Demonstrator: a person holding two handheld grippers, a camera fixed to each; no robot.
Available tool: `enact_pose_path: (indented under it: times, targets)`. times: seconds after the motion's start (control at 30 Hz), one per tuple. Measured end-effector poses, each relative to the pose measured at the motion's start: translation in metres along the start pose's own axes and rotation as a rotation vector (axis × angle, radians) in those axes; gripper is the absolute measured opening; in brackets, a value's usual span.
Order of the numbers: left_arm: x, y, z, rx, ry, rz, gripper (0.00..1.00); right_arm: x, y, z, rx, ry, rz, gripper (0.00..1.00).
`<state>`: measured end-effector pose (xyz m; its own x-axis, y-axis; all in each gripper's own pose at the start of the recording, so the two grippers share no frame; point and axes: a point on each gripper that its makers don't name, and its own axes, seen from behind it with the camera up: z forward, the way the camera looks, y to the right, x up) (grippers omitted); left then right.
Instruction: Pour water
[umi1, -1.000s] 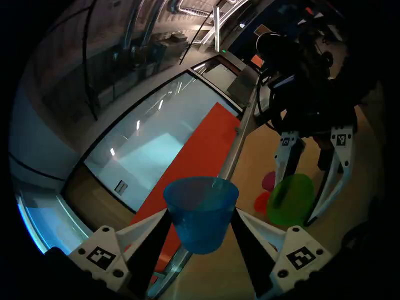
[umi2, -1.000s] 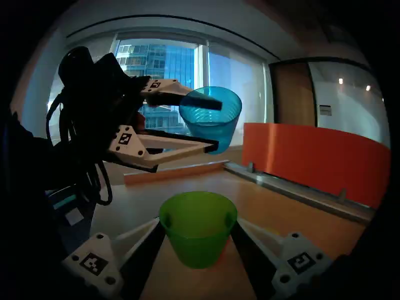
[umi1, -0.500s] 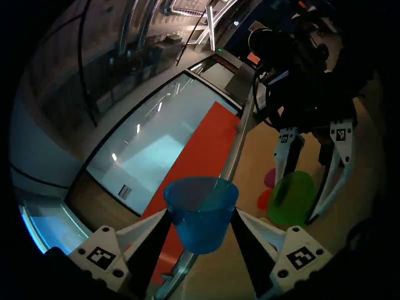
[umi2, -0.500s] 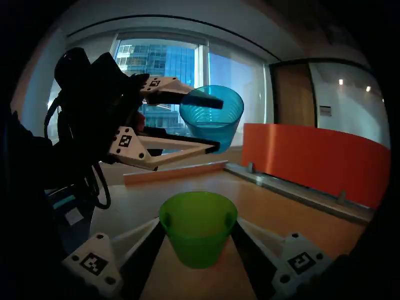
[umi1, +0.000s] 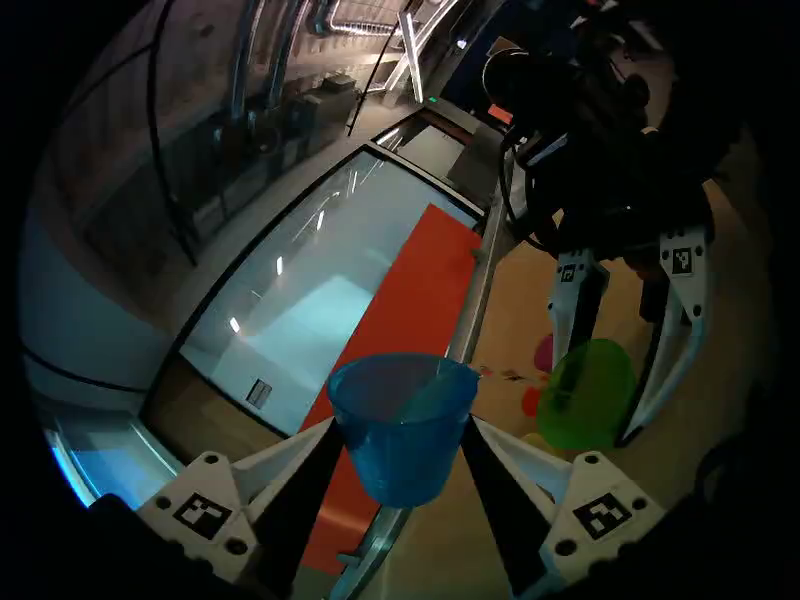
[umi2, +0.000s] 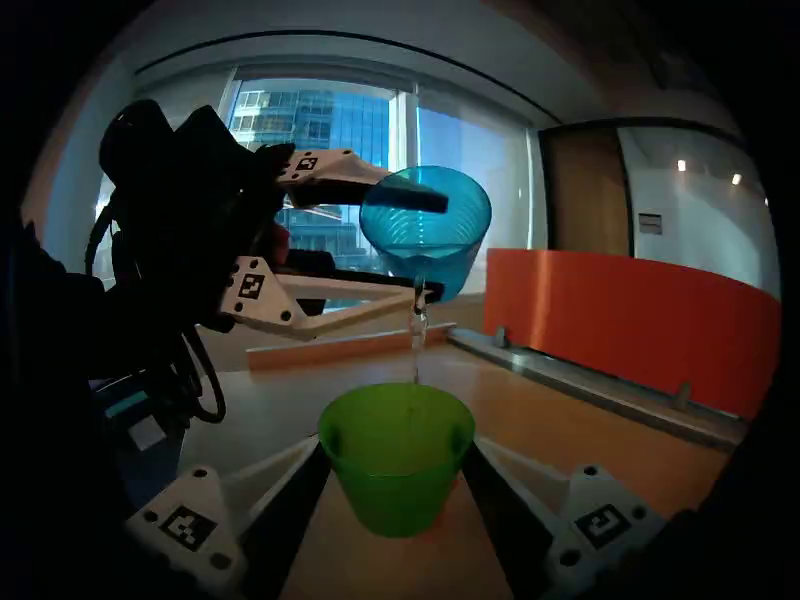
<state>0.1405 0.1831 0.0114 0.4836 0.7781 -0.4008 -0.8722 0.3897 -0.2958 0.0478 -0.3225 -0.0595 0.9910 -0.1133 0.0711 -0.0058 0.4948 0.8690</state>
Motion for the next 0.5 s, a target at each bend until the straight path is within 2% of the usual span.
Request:
enact_pose_path:
  times: [0.5]
  targets:
    - [0.0032,-0.0045,-0.0026,0.012,0.003,0.047,0.81,0.0006,0.0009,-0.0016,-0.003,-0.004,-0.008,0.88]
